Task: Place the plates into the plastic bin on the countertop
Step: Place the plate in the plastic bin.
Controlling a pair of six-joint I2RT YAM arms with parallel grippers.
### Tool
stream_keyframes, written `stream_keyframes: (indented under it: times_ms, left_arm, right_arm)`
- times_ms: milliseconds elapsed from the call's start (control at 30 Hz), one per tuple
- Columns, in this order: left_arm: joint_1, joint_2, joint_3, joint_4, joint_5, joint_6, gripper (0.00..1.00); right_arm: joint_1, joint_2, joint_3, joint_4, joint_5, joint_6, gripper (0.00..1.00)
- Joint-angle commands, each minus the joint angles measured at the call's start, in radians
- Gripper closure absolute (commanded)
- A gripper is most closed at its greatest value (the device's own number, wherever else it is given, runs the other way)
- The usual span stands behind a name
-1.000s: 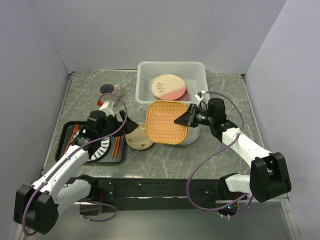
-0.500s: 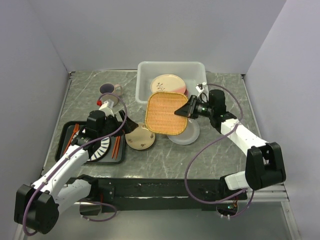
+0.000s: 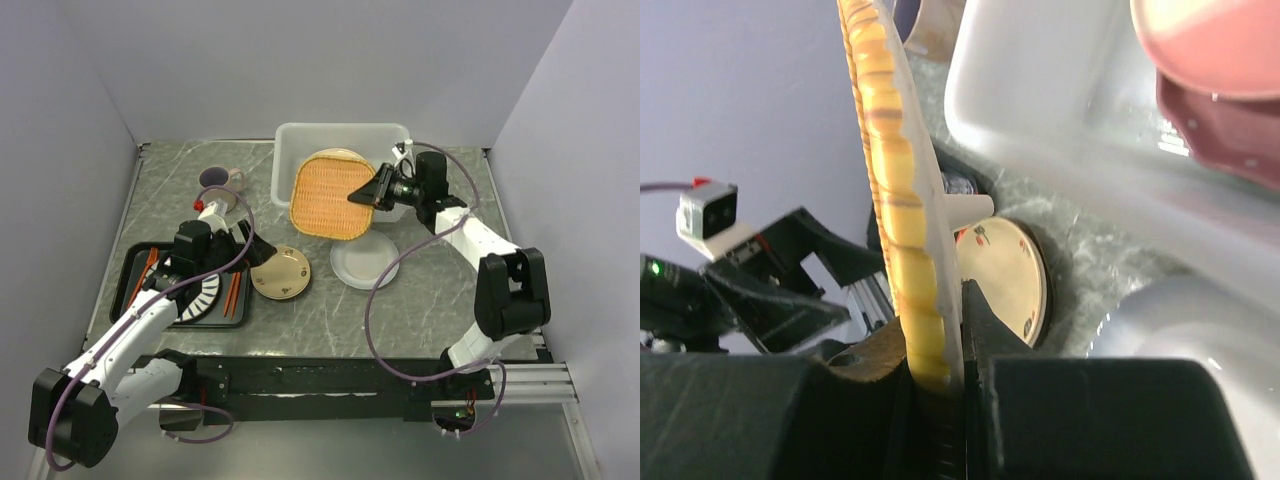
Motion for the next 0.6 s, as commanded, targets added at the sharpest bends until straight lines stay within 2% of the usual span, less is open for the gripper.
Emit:
stream_keyframes:
  times_ms: [0,267,567]
  left_arm:
    - [0.005,-0.004,-0.008,0.044,0.03,0.007,0.01]
    - [0.005,-0.004,-0.008,0.044,0.033,0.009,0.01]
    - [0.005,0.003,-0.007,0.038,0.033,0.01,0.01]
  right_arm:
    - [-0.019,0.05,0.169,0.046,-0.044,0.037,1.0]
    - [-0.053,0.189,0.393,-0.023,-0.015,0.04,1.0]
    - [-0.074,0.338,0.556,0.015,-0.027,0.133,1.0]
